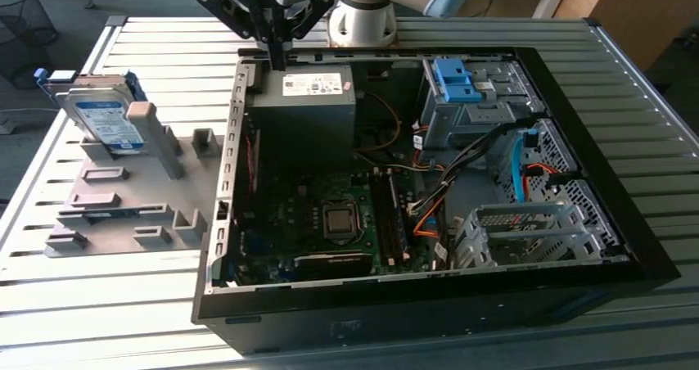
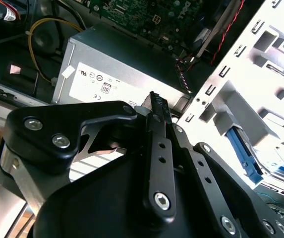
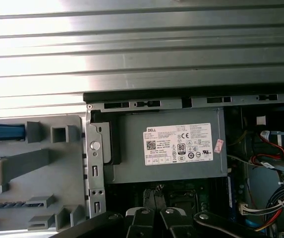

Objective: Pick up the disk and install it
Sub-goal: 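Reach for the disk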

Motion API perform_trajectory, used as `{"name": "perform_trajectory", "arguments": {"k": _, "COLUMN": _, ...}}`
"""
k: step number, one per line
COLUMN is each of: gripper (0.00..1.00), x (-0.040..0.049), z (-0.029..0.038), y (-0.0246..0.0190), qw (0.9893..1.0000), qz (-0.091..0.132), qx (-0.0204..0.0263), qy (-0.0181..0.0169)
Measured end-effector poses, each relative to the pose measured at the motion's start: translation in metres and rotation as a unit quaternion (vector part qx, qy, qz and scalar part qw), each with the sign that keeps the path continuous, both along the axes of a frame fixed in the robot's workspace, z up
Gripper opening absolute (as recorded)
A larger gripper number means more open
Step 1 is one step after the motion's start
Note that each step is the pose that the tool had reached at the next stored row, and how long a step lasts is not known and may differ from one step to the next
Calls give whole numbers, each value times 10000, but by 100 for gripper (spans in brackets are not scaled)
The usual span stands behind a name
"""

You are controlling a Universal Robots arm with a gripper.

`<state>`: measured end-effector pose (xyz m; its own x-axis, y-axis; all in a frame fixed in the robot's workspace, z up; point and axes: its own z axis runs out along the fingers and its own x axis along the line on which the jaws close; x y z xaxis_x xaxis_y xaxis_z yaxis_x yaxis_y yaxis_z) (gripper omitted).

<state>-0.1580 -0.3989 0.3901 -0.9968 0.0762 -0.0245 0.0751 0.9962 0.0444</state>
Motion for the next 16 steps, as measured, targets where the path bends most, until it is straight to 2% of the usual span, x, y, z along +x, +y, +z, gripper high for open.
{"name": "perform_trajectory", "arguments": {"k": 16, "gripper": 11, "x": -36, "z": -5, "y": 0, "qw": 10000, "qz": 0, "qx": 0, "qy": 0}}
